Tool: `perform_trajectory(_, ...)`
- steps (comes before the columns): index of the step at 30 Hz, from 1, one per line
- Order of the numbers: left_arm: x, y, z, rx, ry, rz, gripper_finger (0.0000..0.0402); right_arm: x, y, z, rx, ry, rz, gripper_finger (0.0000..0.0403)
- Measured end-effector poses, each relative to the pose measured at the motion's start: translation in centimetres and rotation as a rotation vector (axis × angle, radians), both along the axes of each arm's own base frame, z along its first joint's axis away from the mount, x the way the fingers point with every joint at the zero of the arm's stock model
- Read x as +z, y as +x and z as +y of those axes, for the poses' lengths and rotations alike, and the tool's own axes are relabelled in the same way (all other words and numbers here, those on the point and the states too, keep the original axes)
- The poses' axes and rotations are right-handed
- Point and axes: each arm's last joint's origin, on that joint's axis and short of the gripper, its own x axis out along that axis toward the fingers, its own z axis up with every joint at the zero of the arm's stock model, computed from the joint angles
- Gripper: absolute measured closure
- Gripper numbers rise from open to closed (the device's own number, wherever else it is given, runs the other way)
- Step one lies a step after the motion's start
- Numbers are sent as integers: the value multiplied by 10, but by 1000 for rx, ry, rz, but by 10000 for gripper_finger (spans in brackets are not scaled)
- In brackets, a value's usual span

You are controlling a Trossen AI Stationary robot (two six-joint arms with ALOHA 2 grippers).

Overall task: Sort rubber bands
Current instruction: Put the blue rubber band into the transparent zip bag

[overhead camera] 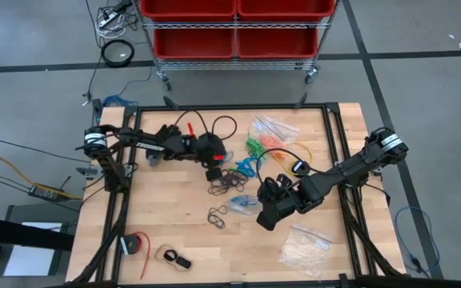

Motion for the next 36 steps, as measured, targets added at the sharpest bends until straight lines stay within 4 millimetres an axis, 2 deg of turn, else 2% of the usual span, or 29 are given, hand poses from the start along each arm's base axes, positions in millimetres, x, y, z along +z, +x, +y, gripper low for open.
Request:
perform_trajectory(4, 7, 2, 0, -41, -40, -57, 347, 0, 0, 0, 0, 0, 0, 403)
perform_trajectory(14, 9, 4, -1, -93, -86, -94, 361, 0, 1, 0, 6, -1, -7, 403)
perform_trajectory(19, 2, 12, 3, -69, -47, -139, 358, 1, 4, -3, 9, -2, -23, 403)
perform_trajectory(23, -7, 14, 6, -55, -44, -129, 333, 2, 6, -4, 16, -7, -28, 403)
perform_trajectory(31, -27, 15, 14, -14, -33, -72, 253, 2, 6, -4, 26, -9, -28, 403)
perform_trajectory(36, -37, 18, 15, -1, 4, -46, 240, 2, 6, -4, 25, -7, -31, 403)
